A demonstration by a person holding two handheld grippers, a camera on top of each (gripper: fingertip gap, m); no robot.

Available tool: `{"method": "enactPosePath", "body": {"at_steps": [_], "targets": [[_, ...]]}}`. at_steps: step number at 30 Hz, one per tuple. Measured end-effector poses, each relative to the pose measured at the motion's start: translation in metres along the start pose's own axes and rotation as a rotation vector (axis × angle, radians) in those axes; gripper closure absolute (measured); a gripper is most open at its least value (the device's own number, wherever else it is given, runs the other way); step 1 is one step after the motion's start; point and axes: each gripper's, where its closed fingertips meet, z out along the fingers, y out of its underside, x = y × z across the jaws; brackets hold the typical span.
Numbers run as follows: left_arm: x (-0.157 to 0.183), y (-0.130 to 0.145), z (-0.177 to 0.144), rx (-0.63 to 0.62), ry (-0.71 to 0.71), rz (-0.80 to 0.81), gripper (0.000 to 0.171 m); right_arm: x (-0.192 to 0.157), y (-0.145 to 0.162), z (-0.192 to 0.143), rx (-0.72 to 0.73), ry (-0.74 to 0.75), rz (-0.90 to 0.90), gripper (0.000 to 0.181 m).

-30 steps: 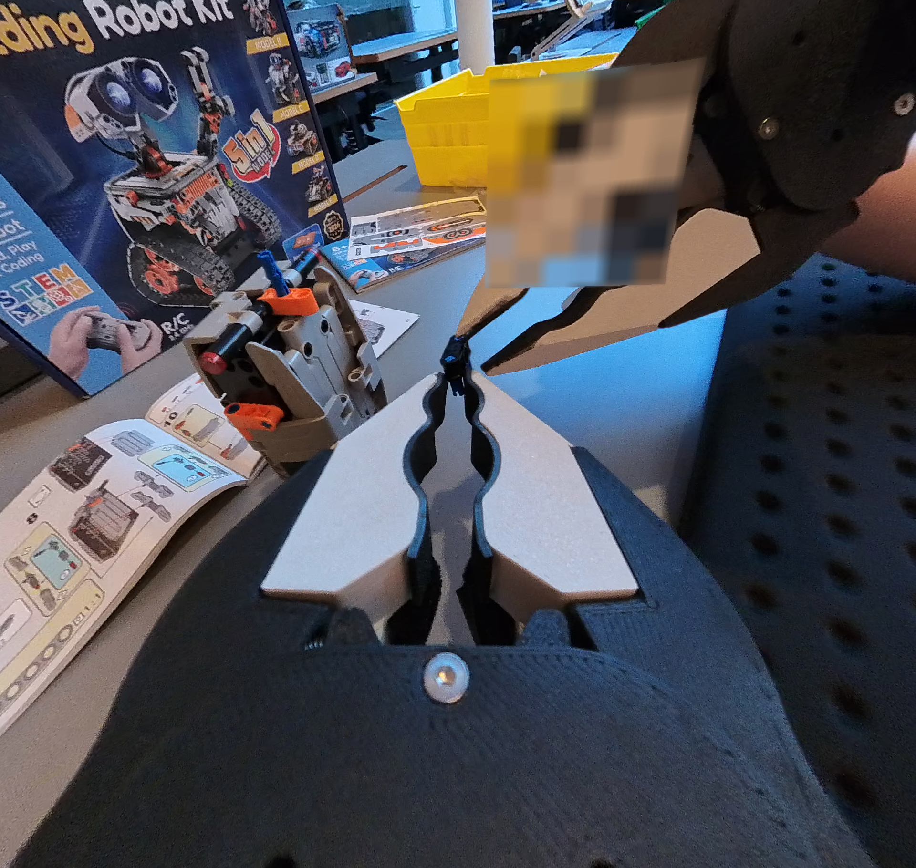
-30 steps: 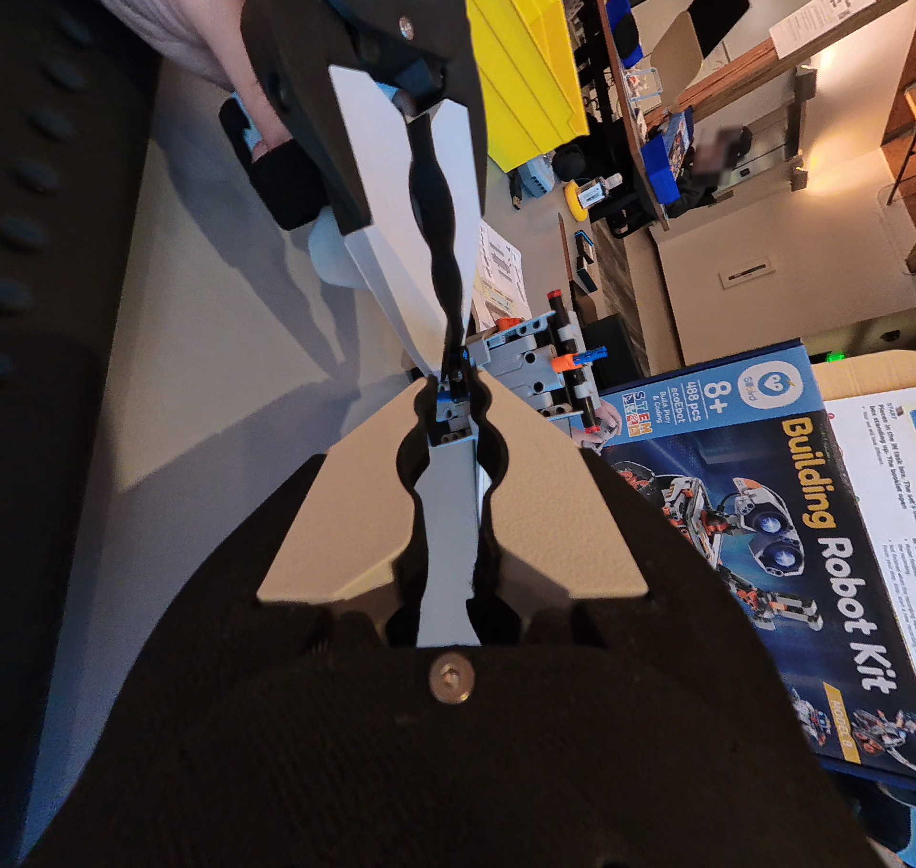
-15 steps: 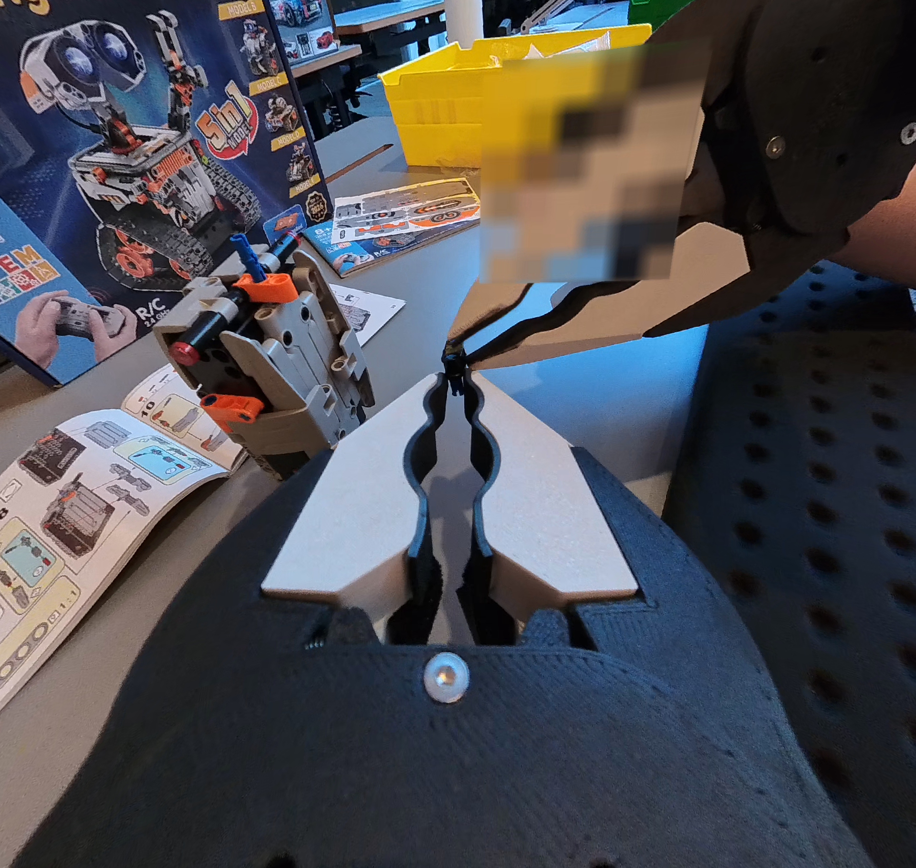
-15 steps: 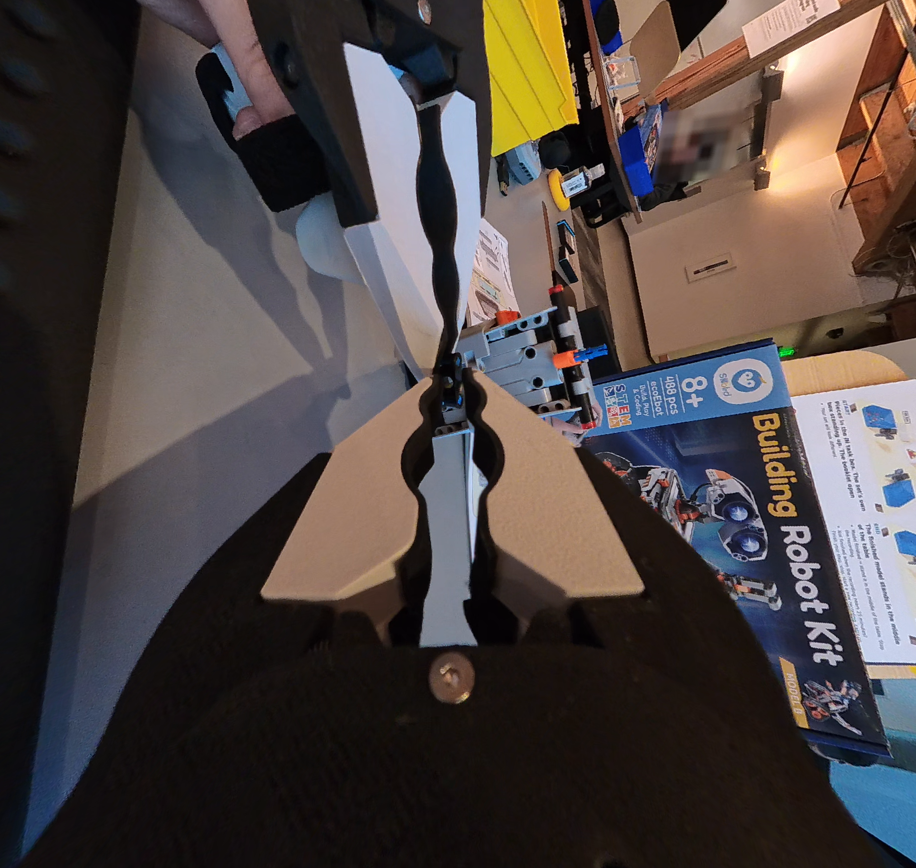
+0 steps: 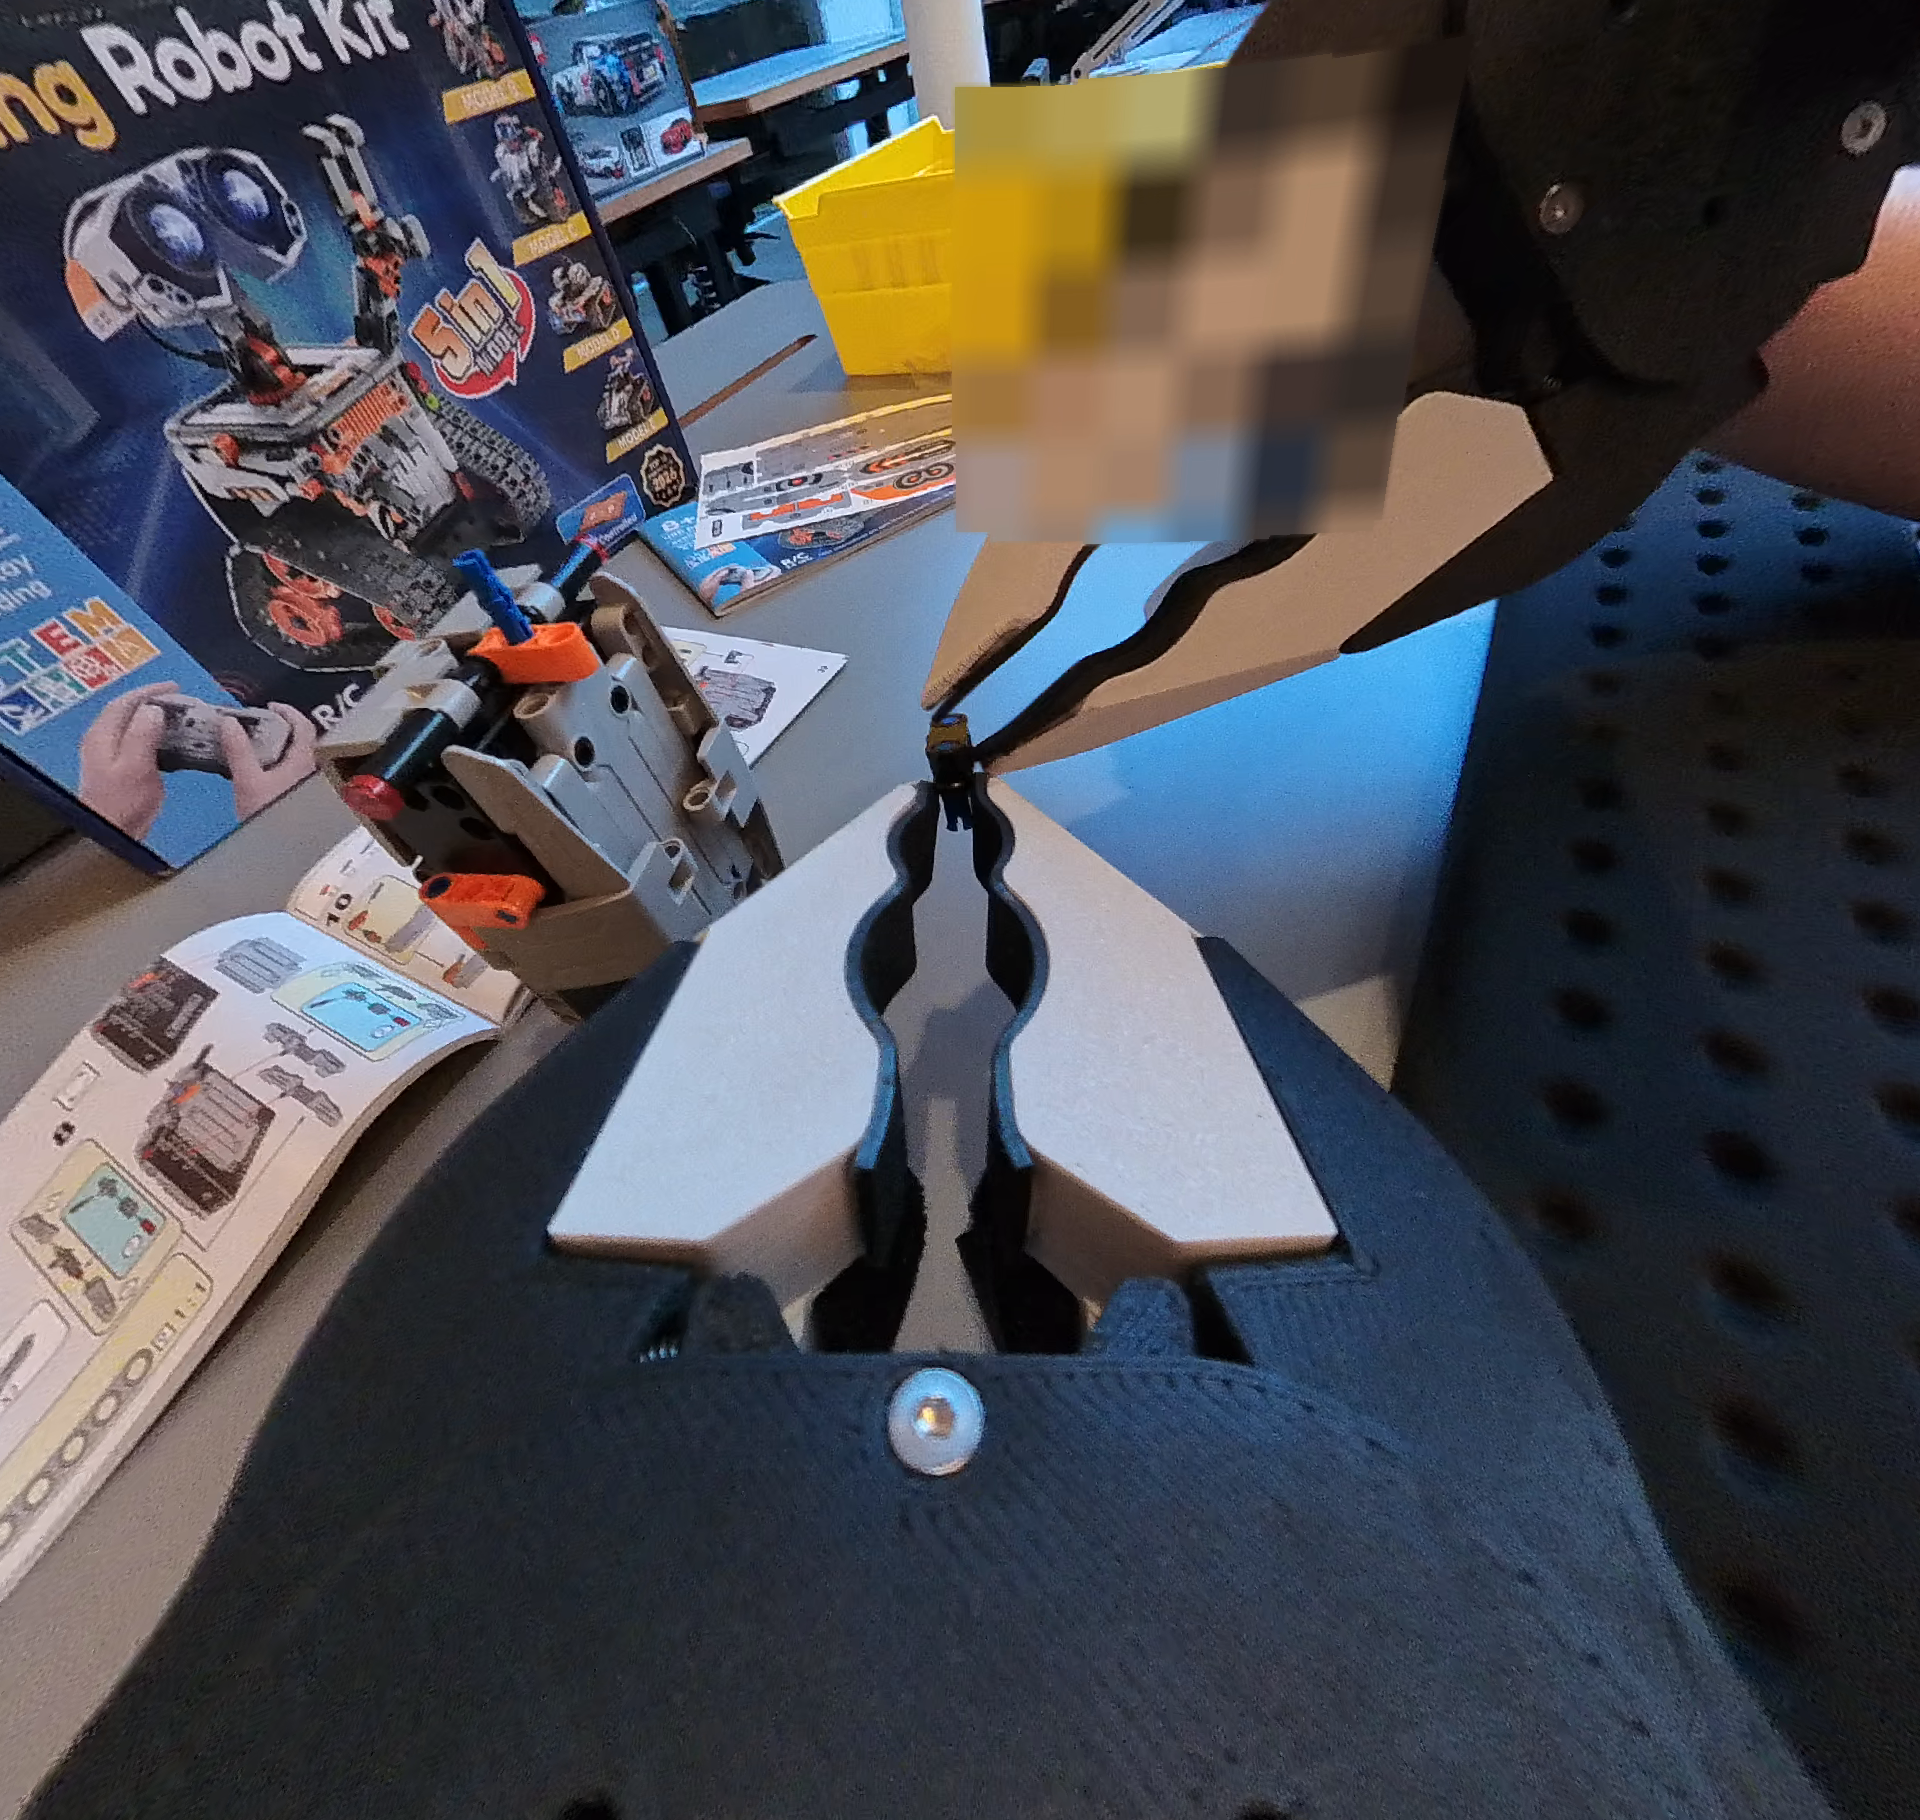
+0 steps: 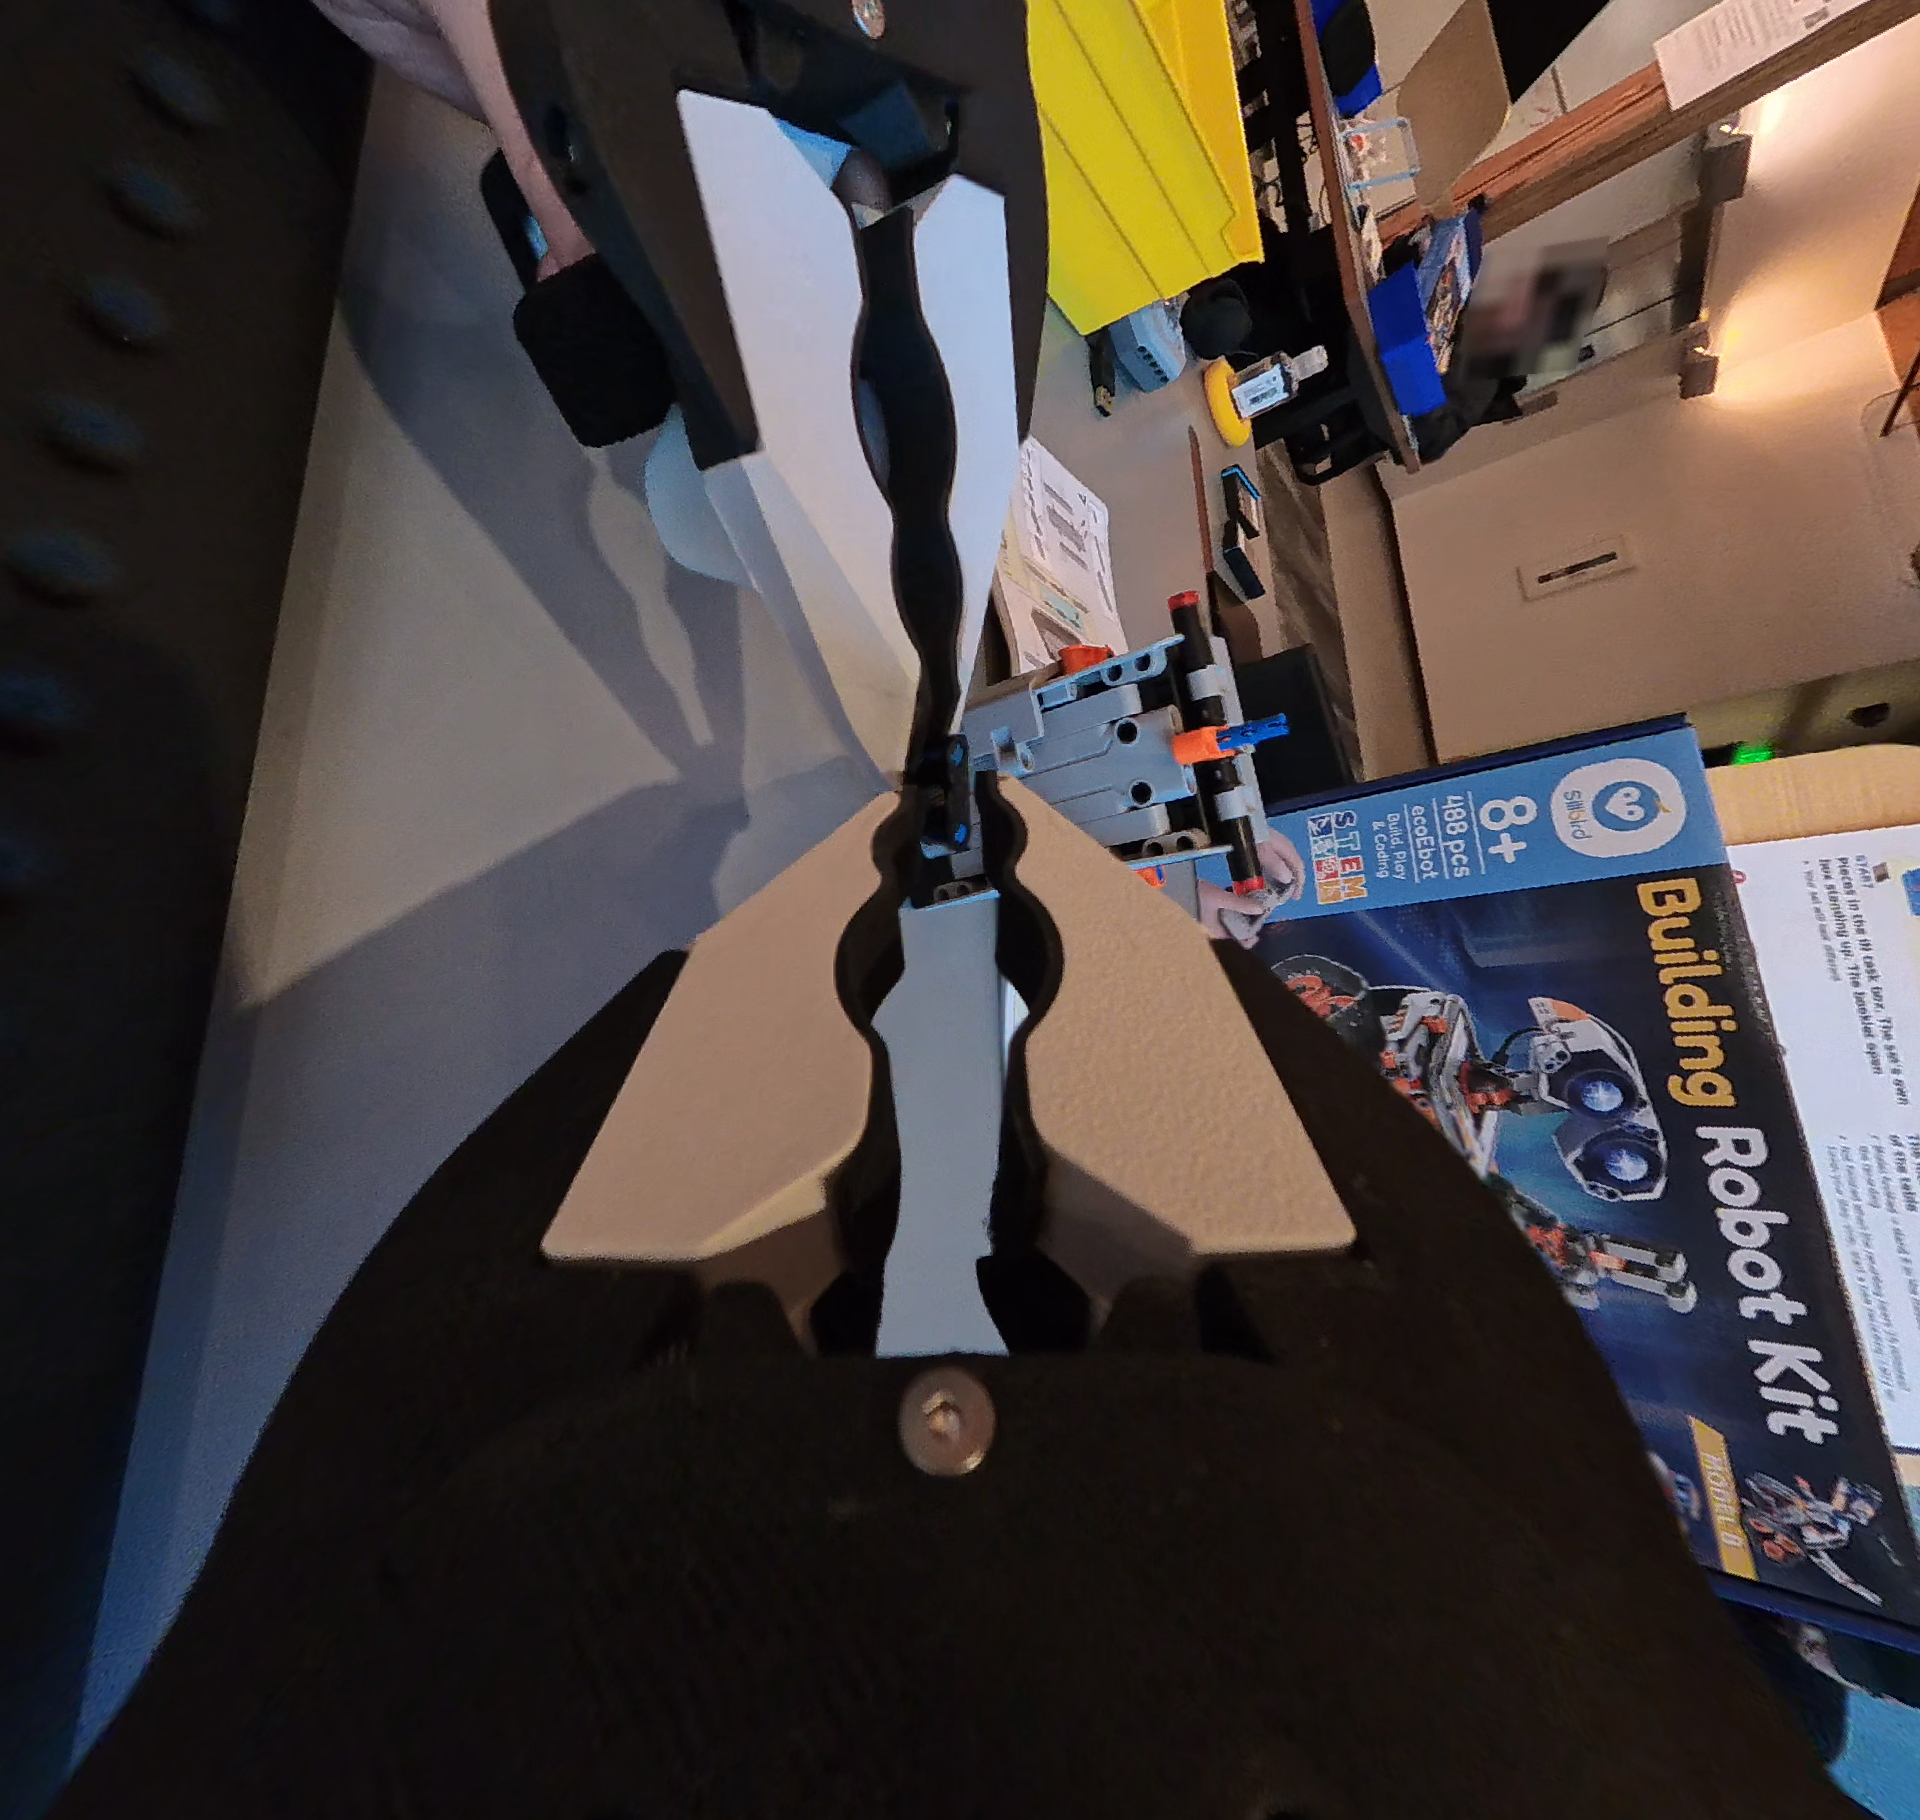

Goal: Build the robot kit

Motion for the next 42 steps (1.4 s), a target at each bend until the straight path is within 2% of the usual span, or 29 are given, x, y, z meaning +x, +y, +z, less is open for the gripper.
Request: {"method": "enactPosePath", "body": {"at_steps": [4, 7, 28, 32, 35, 36, 38, 40, 42], "targets": [[-0.001, 0.0, -0.001, 0.0, 0.009, -0.05, 0.167, -0.003, 0.007, -0.002, -0.026, -0.015, -0.002, 0.168], [0.0, -0.002, -0.003, 0.013, 0.042, -0.112, 0.167, 0.001, 0.004, -0.005, -0.007, 0.051, 0.013, 0.169], [0.011, -0.003, -0.004, 0.026, 0.131, -0.205, 0.165, -0.003, 0.002, -0.005, 0.011, 0.183, 0.003, 0.174], [0.002, -0.006, -0.009, 0.05, 0.1, -0.216, 0.139, 0.001, 0.009, -0.007, -0.009, 0.208, 0.029, 0.174], [-0.027, -0.019, -0.029, 0.158, -0.048, -0.162, 0.151, 0.009, 0.015, -0.014, -0.012, 0.252, 0.063, 0.174], [-0.04, -0.021, -0.036, 0.193, -0.098, -0.143, 0.15, 0.01, 0.017, -0.016, -0.008, 0.263, 0.081, 0.174], [-0.066, -0.013, -0.041, 0.192, -0.184, -0.152, 0.125, 0.014, 0.02, -0.019, 0.003, 0.287, 0.107, 0.174], [-0.077, 0.002, -0.032, 0.125, -0.161, -0.227, 0.098, 0.016, 0.022, -0.02, 0.007, 0.299, 0.121, 0.174], [-0.082, 0.013, -0.02, 0.079, -0.125, -0.283, 0.088, 0.018, 0.022, -0.021, 0.012, 0.314, 0.122, 0.174]]}}
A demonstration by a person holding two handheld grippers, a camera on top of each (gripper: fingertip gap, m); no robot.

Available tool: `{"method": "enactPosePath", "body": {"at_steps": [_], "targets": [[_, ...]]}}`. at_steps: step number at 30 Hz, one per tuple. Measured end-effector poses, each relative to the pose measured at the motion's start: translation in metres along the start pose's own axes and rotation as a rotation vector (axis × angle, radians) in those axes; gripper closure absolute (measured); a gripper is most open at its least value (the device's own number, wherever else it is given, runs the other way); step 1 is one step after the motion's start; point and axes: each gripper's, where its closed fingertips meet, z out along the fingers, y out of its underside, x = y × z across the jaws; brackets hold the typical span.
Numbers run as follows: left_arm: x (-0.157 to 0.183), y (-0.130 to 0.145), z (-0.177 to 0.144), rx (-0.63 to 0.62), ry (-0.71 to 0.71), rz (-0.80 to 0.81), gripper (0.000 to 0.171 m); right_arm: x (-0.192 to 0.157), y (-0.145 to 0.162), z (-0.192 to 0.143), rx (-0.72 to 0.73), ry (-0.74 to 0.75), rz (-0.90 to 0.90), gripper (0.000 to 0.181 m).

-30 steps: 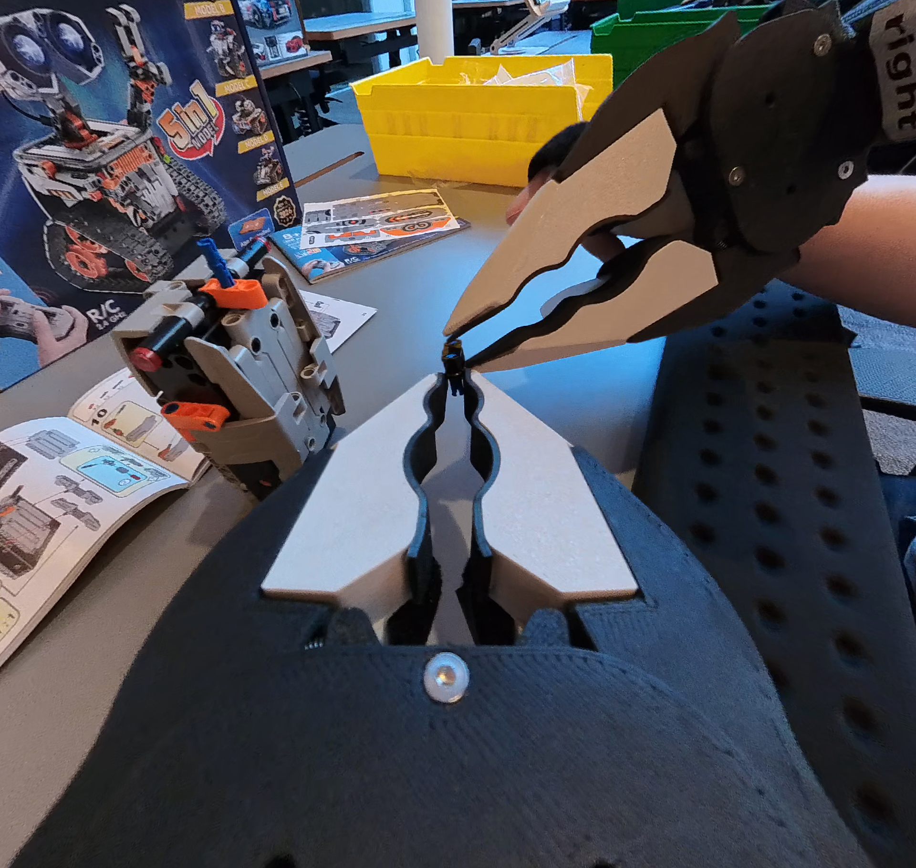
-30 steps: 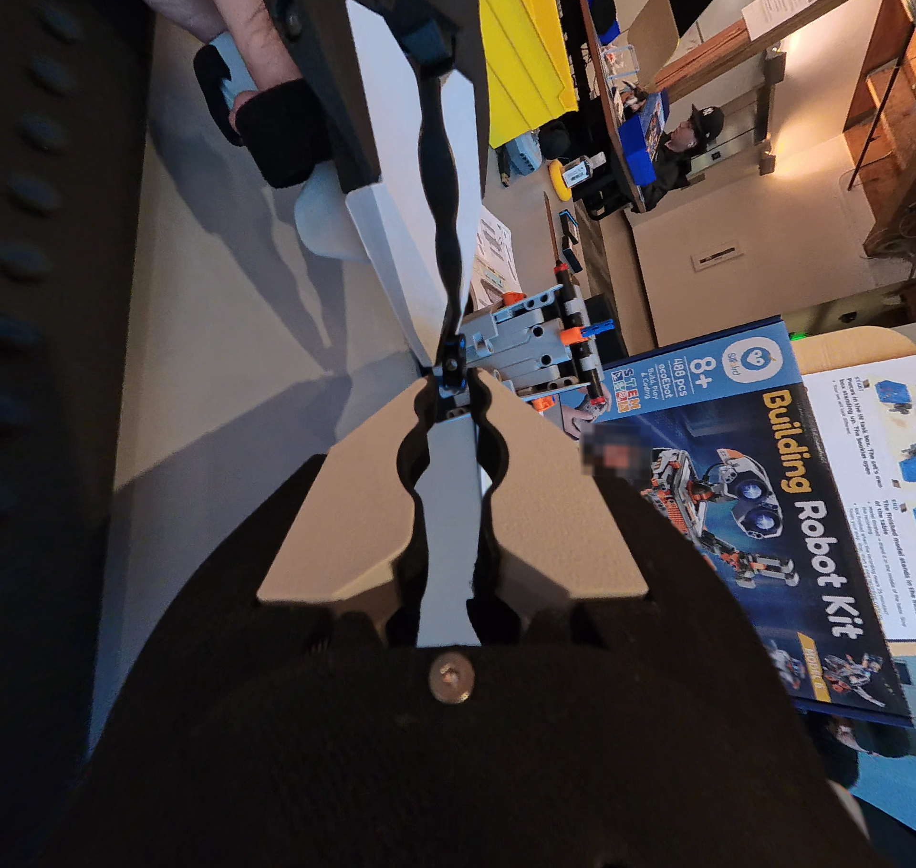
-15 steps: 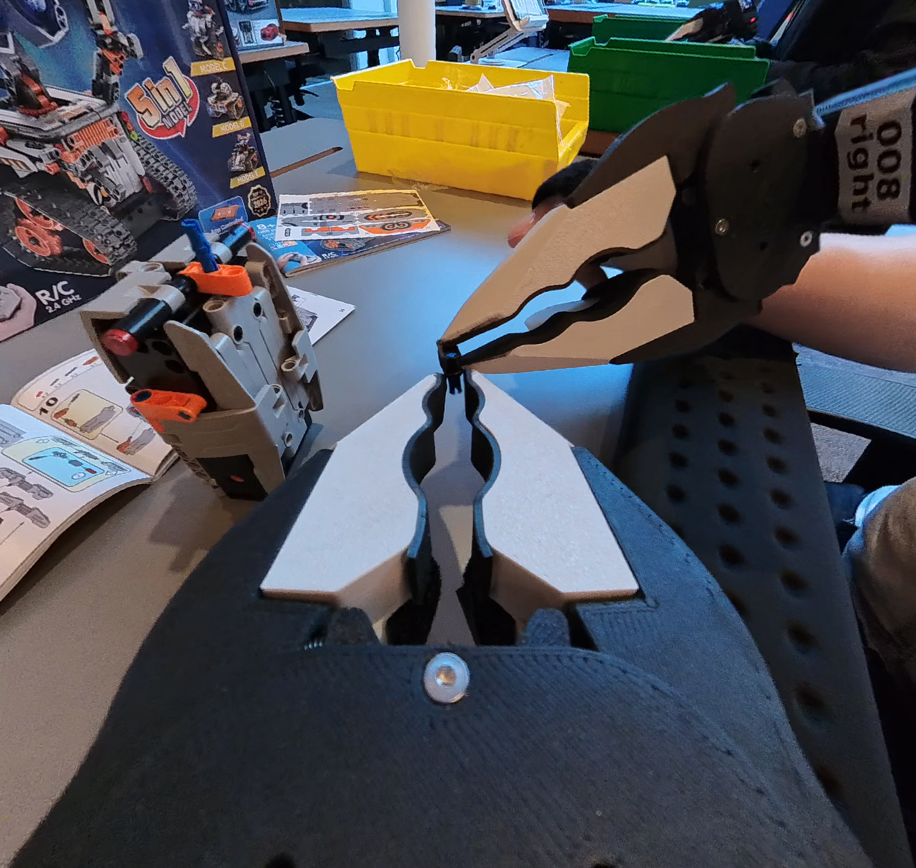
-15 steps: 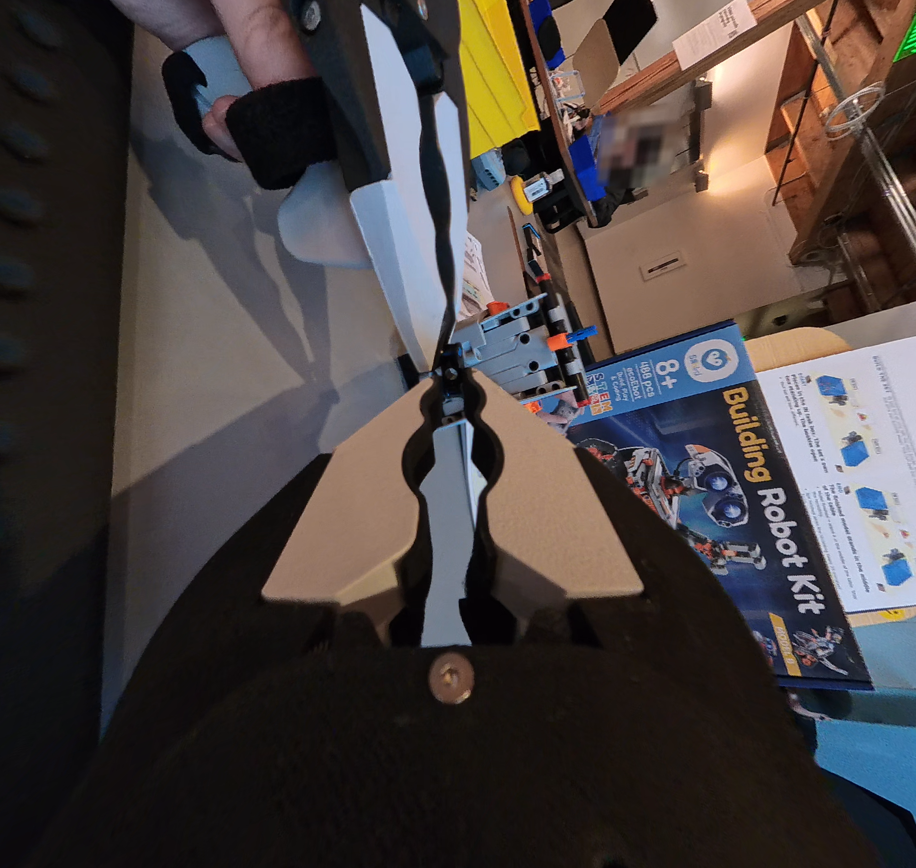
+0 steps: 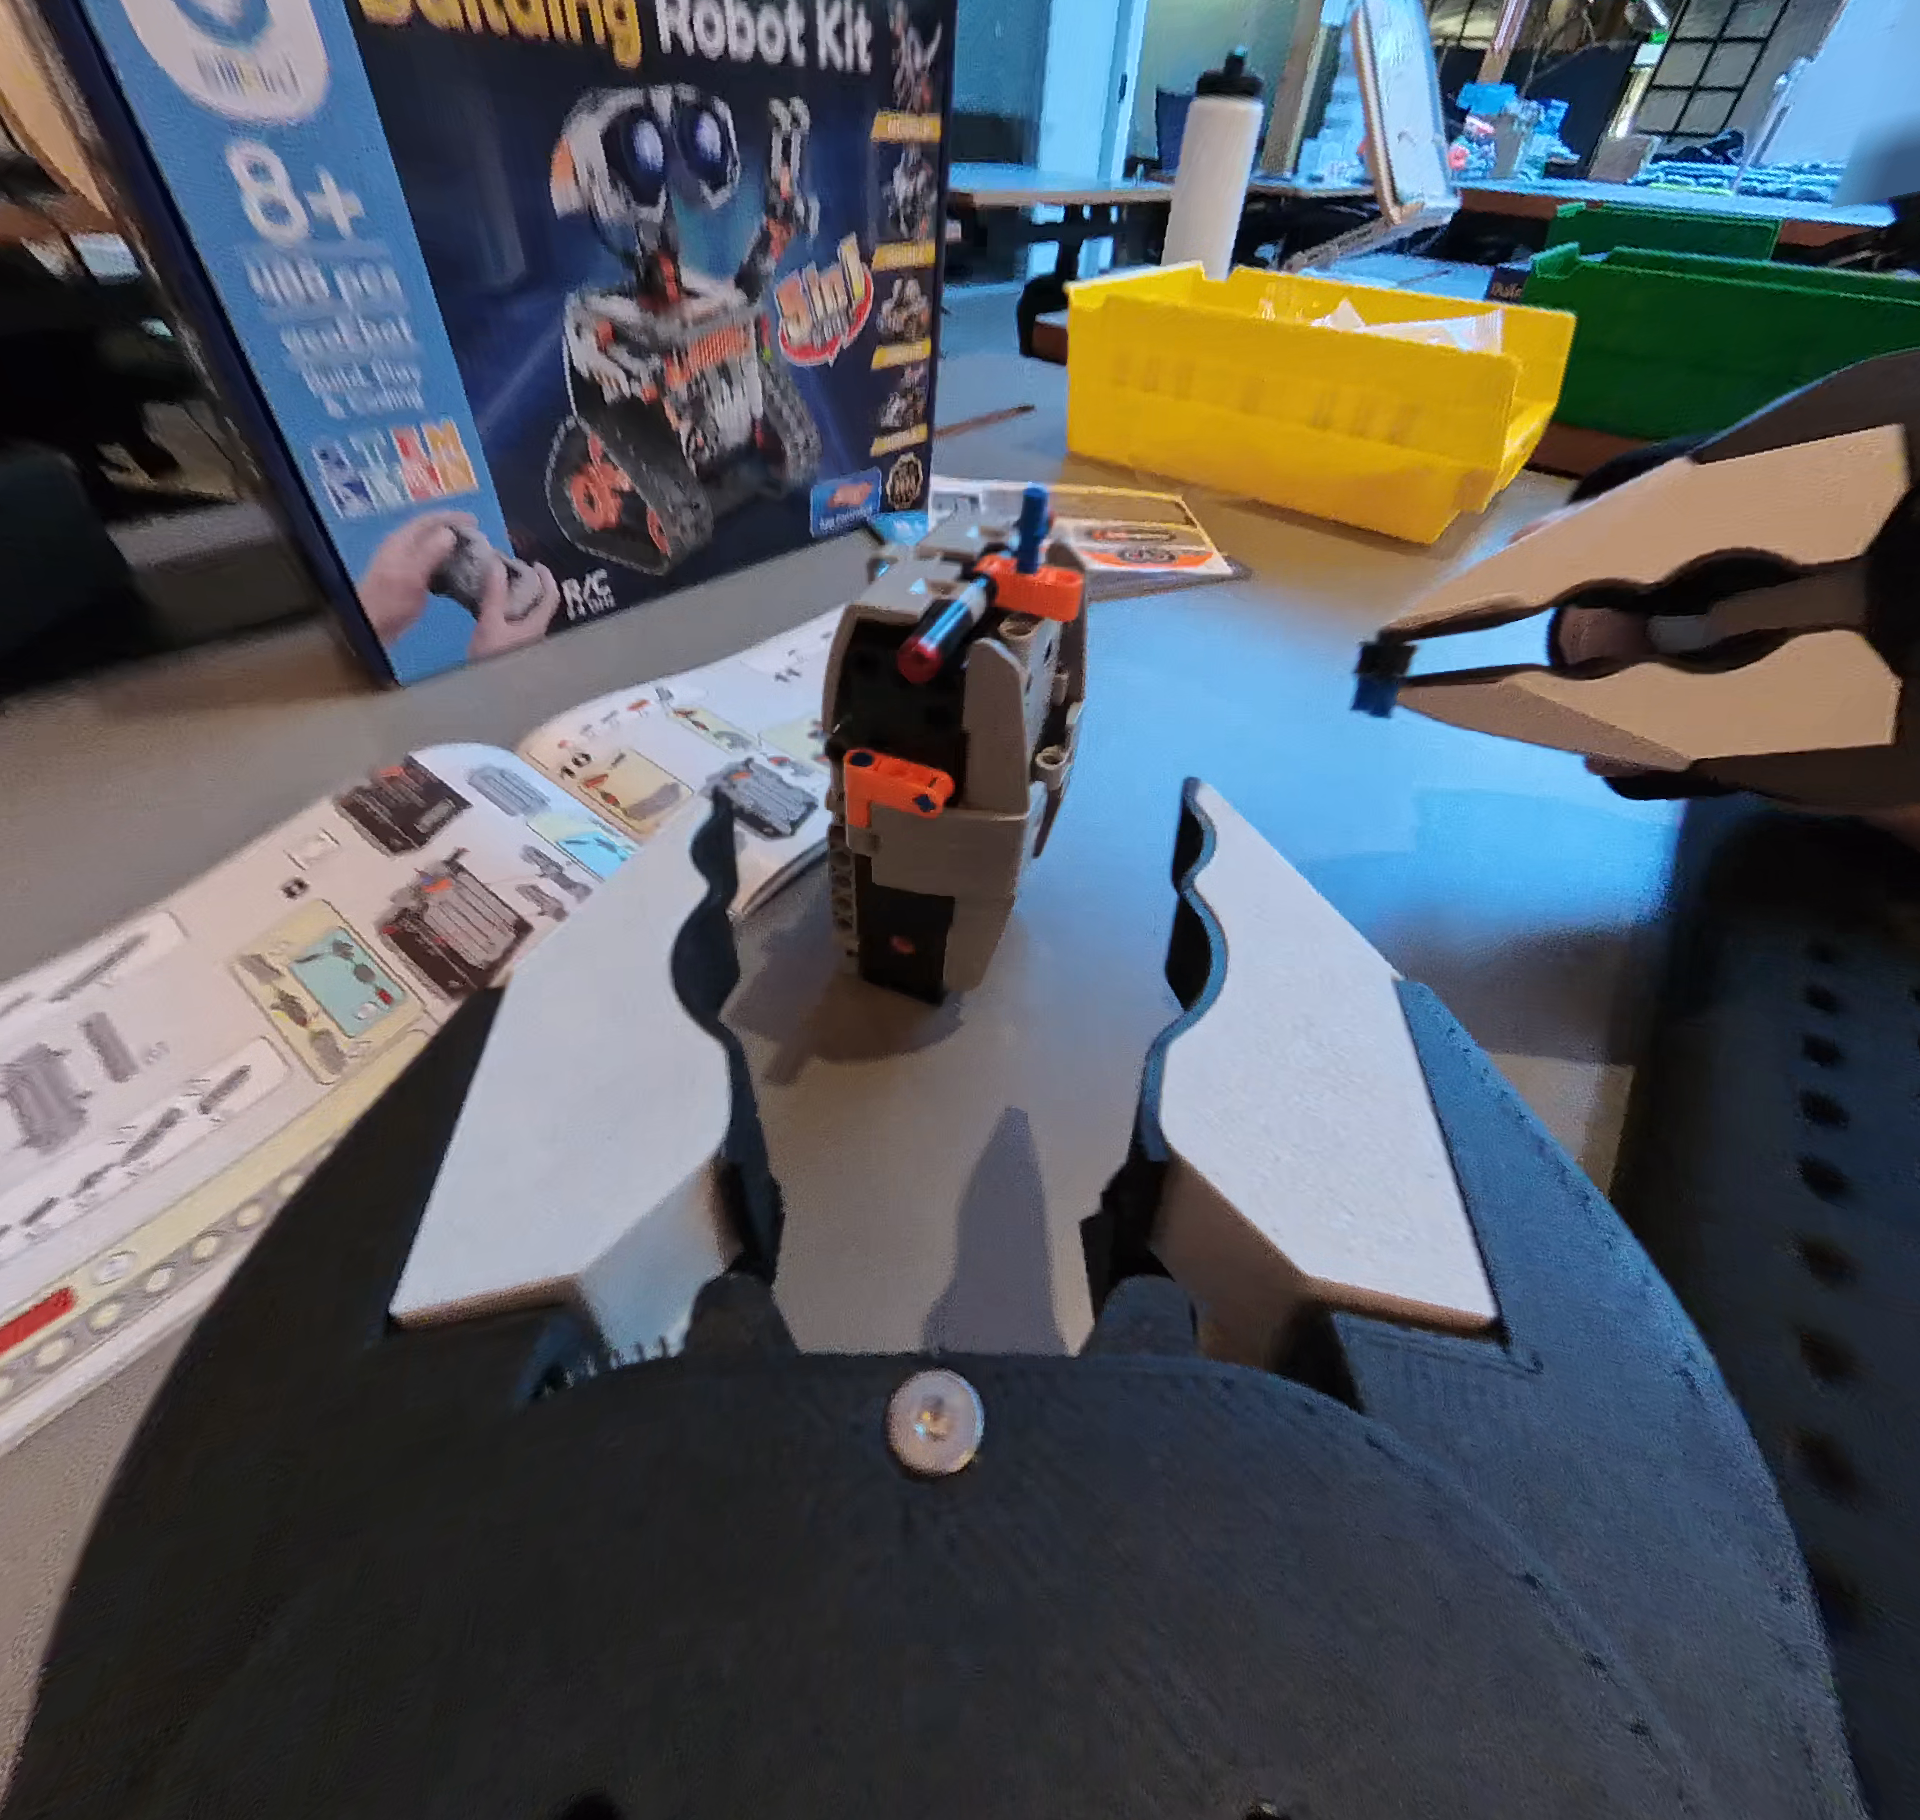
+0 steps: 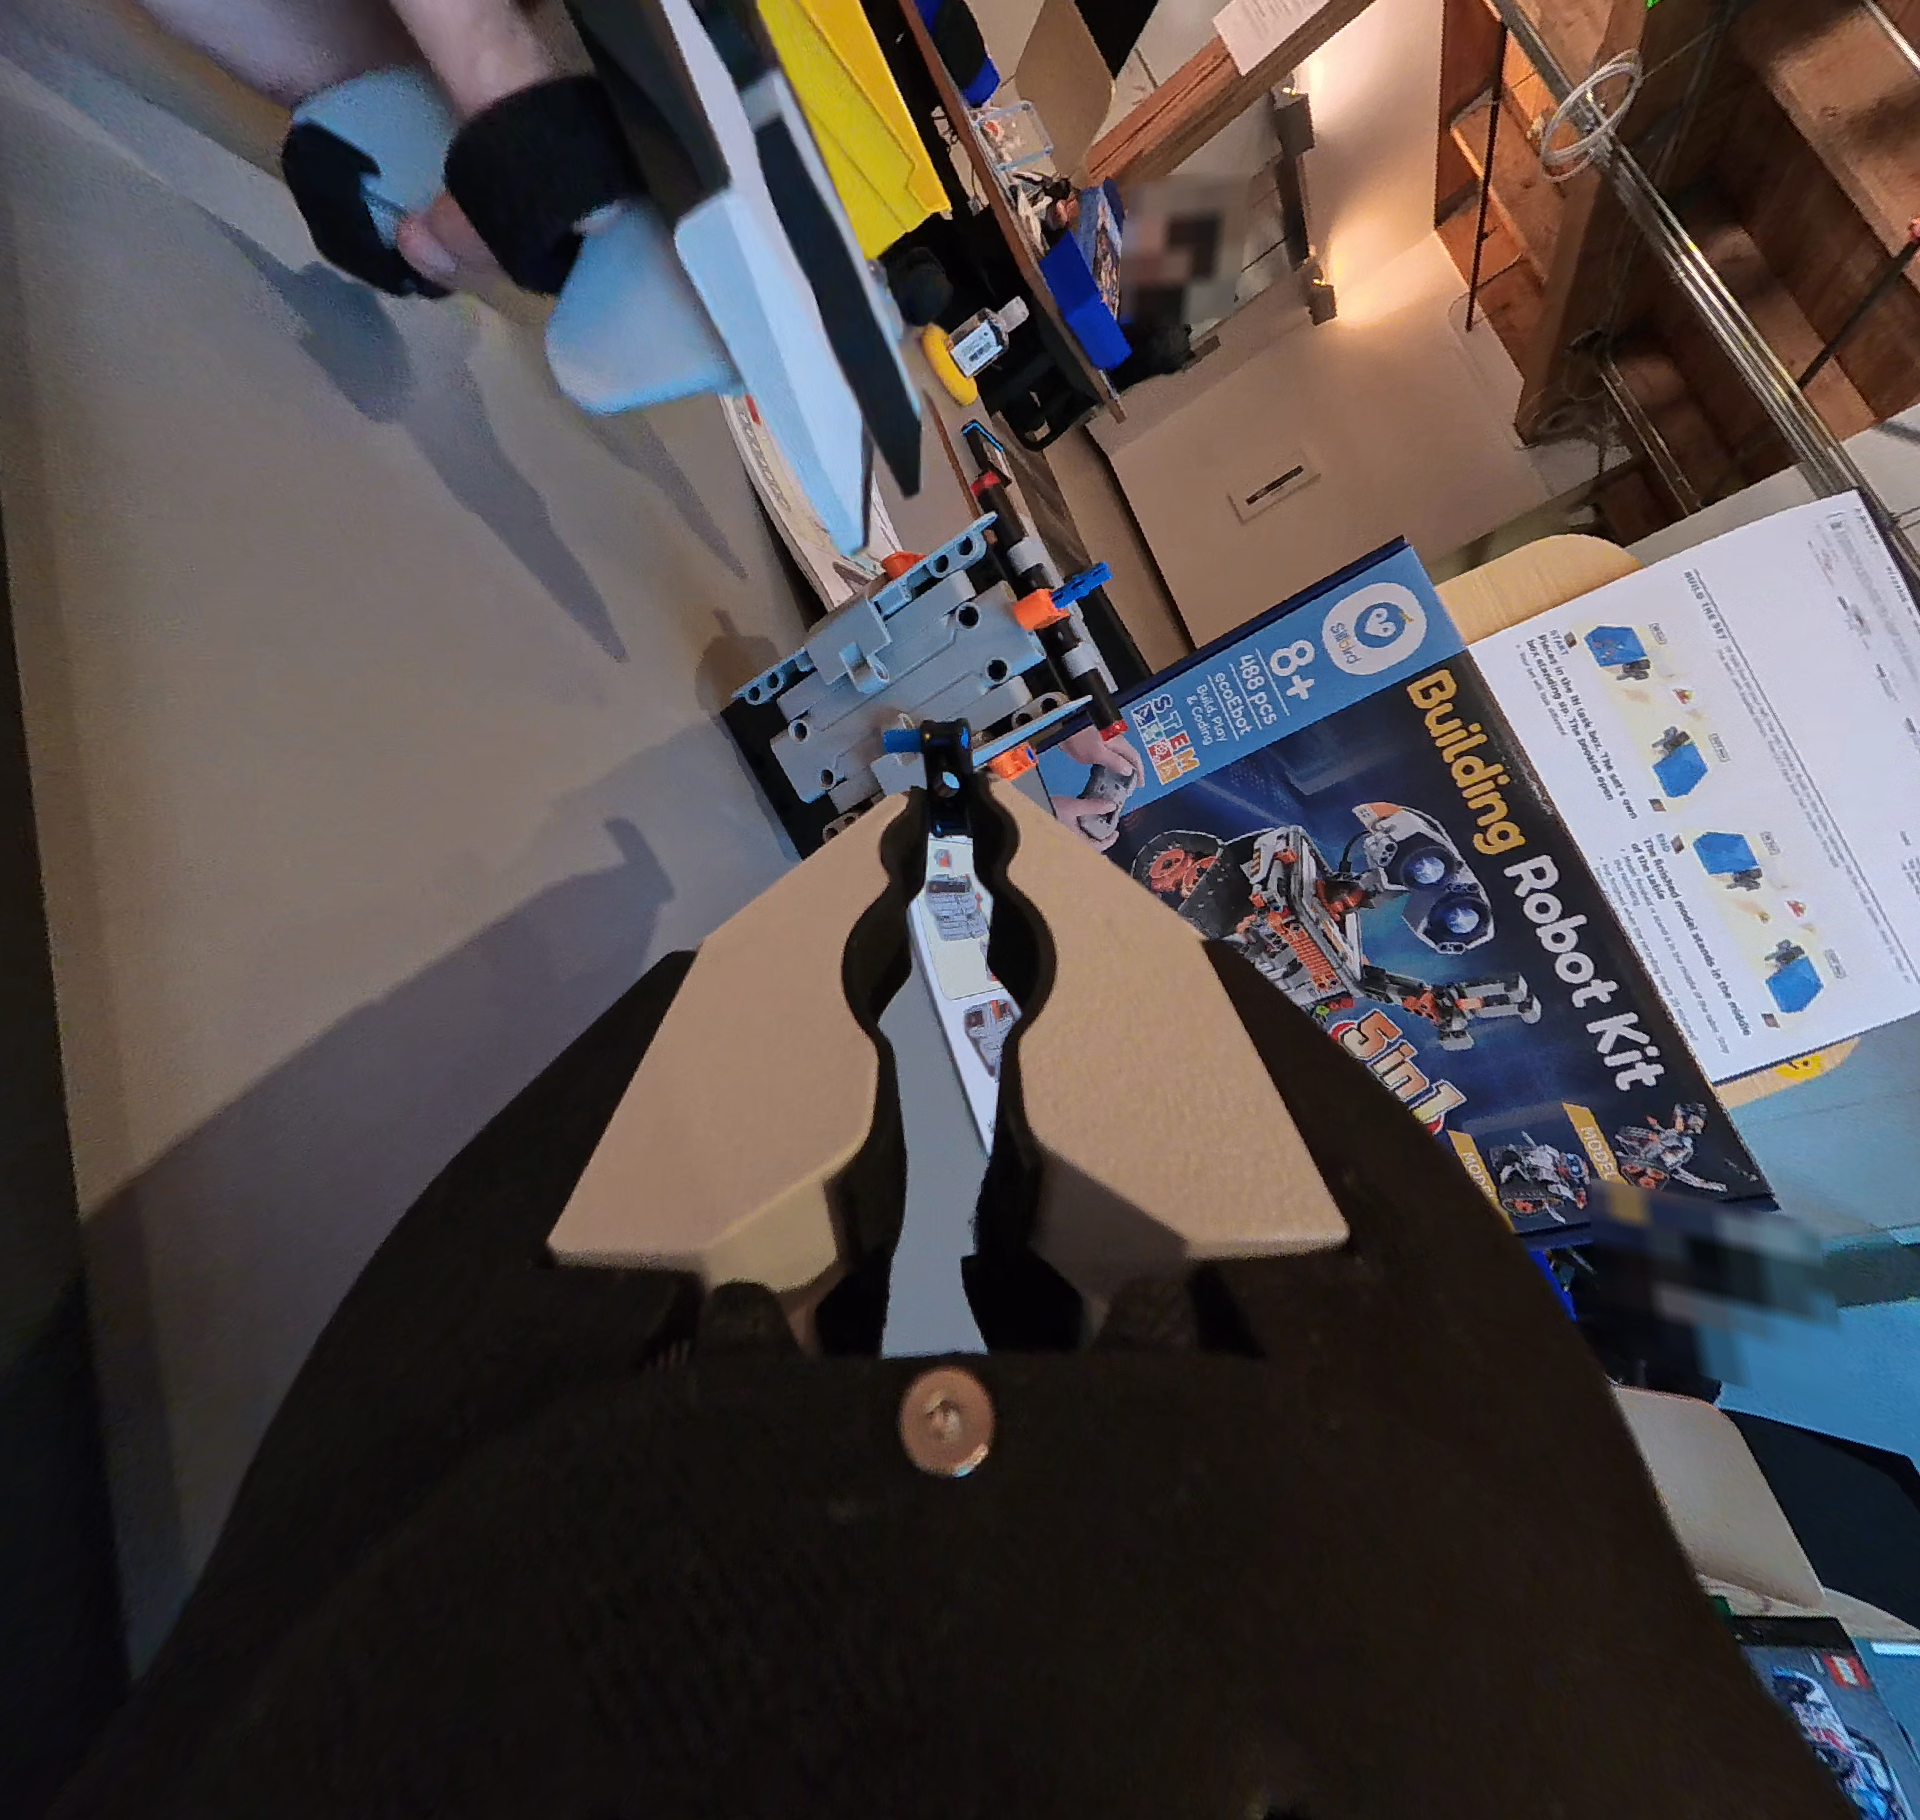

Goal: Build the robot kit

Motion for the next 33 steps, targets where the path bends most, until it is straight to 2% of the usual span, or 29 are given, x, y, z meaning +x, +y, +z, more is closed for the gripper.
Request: {"method": "enactPosePath", "body": {"at_steps": [7, 15, 18, 22, 27, 33], "targets": [[-0.009, 0.016, 0.034, -0.128, 0.015, 0.006, 0.081, 0.004, 0.004, 0.0, 0.003, 0.015, 0.042, 0.174], [-0.007, 0.039, 0.058, -0.303, 0.006, 0.074, 0.075, 0.004, 0.007, 0.001, 0.001, 0.015, 0.058, 0.174], [-0.004, 0.05, 0.062, -0.377, 0.019, 0.097, 0.087, 0.004, 0.007, 0.001, 0.003, 0.016, 0.059, 0.174], [-0.005, 0.055, 0.066, -0.412, 0.022, 0.099, 0.107, 0.005, 0.008, 0.001, 0.007, 0.015, 0.075, 0.174], [-0.003, 0.055, 0.067, -0.413, 0.038, 0.103, 0.109, 0.006, 0.008, 0.001, 0.013, 0.016, 0.088, 0.174], [0.017, 0.057, 0.063, -0.416, 0.125, 0.134, 0.109, 0.005, 0.007, 0.0, 0.015, 0.011, 0.09, 0.174]]}}
